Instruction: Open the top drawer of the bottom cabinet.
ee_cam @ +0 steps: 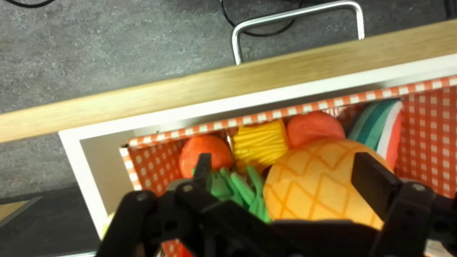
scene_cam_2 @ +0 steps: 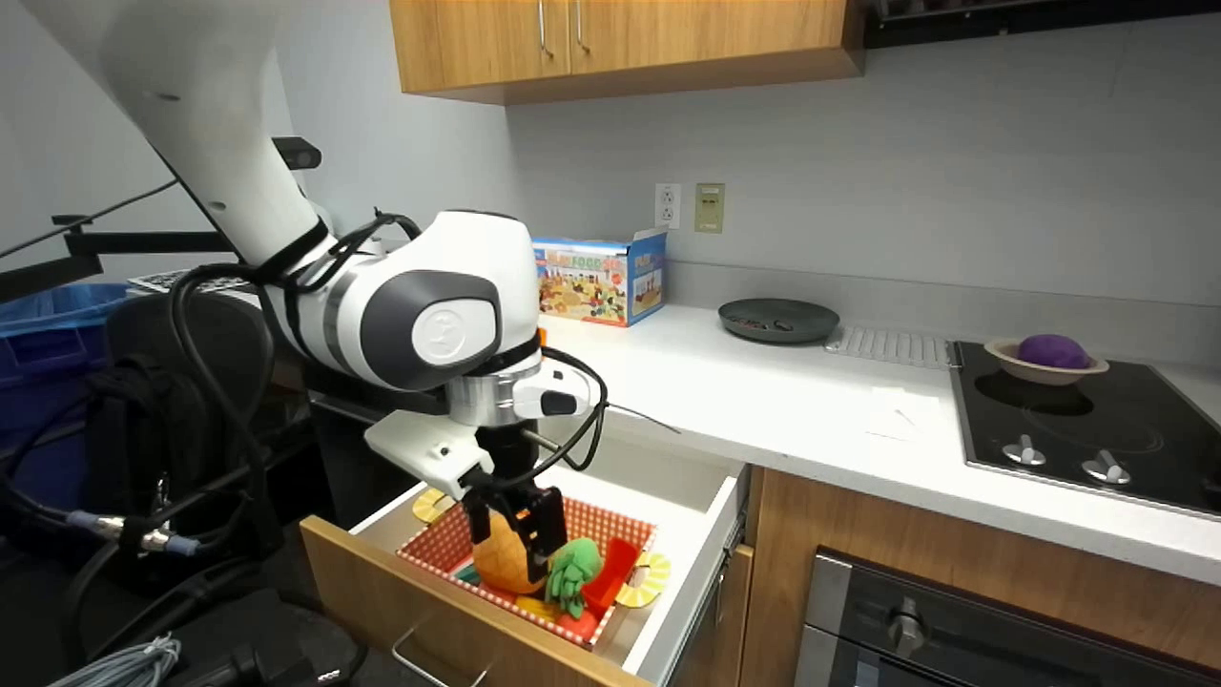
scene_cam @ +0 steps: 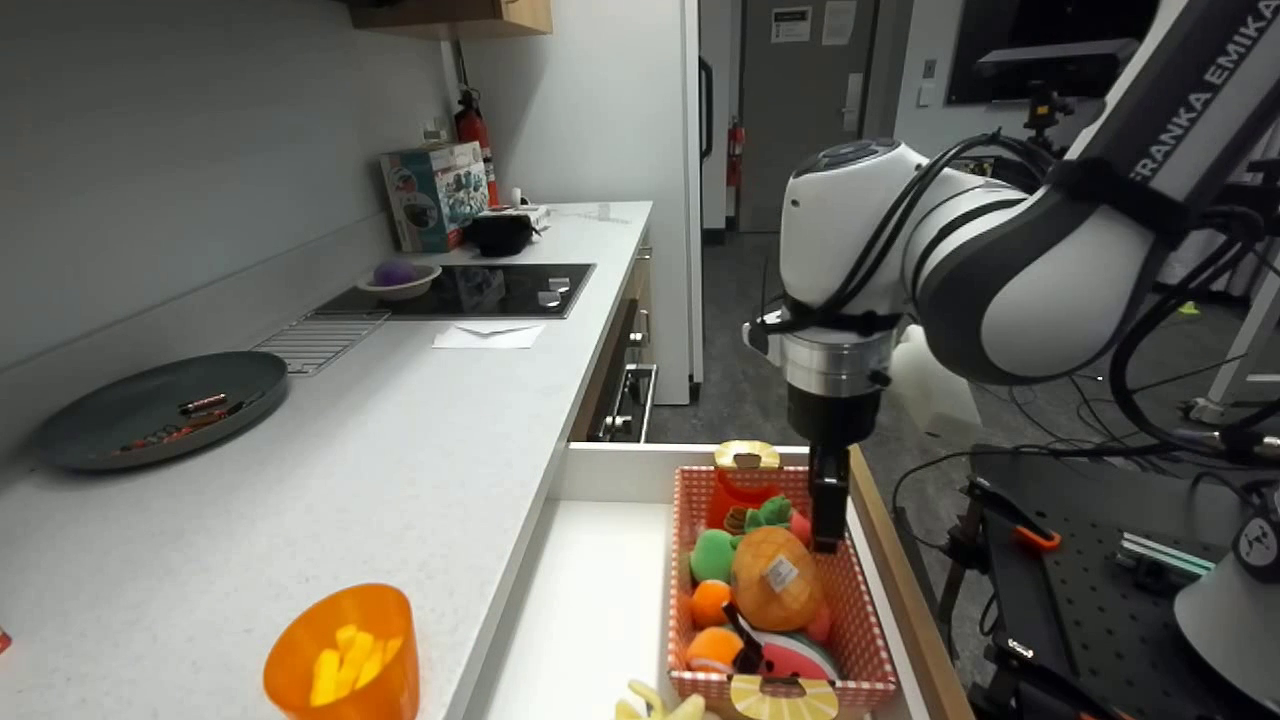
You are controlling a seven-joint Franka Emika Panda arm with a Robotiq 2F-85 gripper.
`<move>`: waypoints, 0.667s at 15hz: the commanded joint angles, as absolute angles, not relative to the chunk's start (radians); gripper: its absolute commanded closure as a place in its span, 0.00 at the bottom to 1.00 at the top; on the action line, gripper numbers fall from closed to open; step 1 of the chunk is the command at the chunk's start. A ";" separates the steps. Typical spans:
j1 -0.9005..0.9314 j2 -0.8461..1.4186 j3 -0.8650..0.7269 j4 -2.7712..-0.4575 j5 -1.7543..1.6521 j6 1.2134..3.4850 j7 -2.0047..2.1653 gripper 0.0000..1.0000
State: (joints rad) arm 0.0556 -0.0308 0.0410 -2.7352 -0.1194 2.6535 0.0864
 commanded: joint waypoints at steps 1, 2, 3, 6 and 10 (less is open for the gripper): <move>0.027 -0.168 0.036 -2.782 -0.212 2.673 0.137 0.00; 0.017 -0.188 0.037 -2.784 -0.229 2.679 0.138 0.00; 0.006 -0.169 0.037 -2.742 -0.244 2.692 0.136 0.00; -0.019 -0.217 0.030 -2.779 -0.240 2.789 0.115 0.00; 0.012 -0.190 0.011 -2.757 -0.119 2.923 0.055 0.00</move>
